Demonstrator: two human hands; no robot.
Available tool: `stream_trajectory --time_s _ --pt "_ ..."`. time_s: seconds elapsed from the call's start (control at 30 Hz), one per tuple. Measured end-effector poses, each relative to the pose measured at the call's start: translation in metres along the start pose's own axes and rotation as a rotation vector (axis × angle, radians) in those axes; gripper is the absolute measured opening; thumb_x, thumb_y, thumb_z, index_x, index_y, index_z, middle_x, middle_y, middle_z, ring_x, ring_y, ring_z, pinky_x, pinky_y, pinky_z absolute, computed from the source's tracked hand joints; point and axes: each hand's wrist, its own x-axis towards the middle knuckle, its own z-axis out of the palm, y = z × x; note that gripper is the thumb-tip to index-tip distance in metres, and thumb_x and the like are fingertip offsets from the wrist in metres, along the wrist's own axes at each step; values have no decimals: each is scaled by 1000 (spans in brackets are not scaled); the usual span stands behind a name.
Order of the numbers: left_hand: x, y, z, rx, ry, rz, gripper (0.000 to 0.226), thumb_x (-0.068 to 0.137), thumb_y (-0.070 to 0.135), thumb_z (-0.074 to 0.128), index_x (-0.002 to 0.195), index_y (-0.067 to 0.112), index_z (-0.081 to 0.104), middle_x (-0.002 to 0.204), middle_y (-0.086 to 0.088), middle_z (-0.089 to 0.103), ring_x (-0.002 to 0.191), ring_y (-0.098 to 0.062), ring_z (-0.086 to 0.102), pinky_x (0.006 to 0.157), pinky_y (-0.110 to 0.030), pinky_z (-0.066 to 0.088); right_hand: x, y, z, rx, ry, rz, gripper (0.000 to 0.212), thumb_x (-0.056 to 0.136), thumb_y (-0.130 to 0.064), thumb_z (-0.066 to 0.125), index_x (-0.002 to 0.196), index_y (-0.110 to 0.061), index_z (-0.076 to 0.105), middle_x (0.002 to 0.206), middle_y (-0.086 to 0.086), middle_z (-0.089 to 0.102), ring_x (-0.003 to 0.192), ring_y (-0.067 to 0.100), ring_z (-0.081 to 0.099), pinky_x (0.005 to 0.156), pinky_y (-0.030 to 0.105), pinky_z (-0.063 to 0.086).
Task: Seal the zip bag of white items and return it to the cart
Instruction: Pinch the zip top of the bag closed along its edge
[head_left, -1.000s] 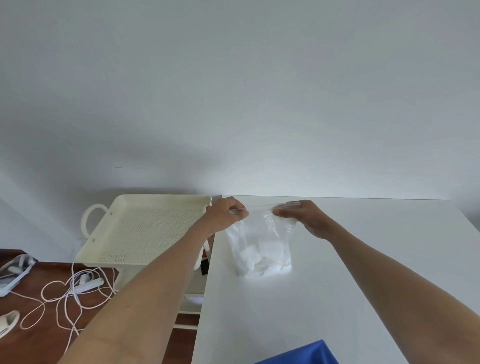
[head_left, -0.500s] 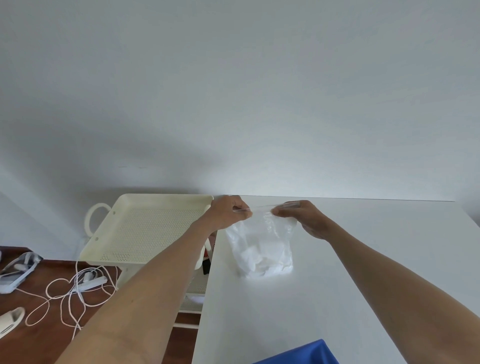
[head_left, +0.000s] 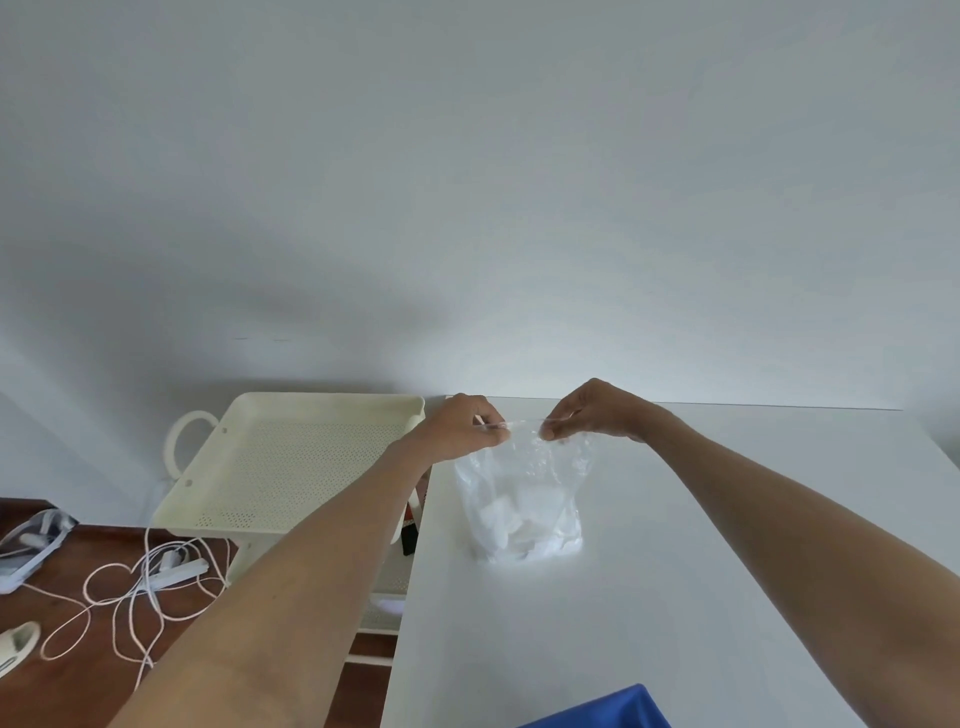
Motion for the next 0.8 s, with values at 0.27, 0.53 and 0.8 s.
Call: stream_trajectory --time_s 0.27,0.53,0.8 --pt "4 1 0 20 17 23 18 85 32 78 94 16 78 101 5 74 85 -10 64 72 -20 46 3 4 5 3 54 -30 16 78 -38 88 86 -24 85 83 -6 80 87 5 66 83 23 45" --pt "7 2 0 93 14 36 12 87 30 73 92 19 73 101 -1 71 95 -16 65 83 -30 51 4 -3 5 -67 -16 -13 22 76 -51 85 90 -34 84 93 -11 81 105 4 67 101 30 48" --pt "4 5 2 34 -10 23 12 88 29 73 93 19 72 94 7 70 81 -6 62 61 -9 44 7 -3 8 -71 32 -38 15 79 -46 86 86 -32 83 91 -9 81 90 3 68 78 22 45"
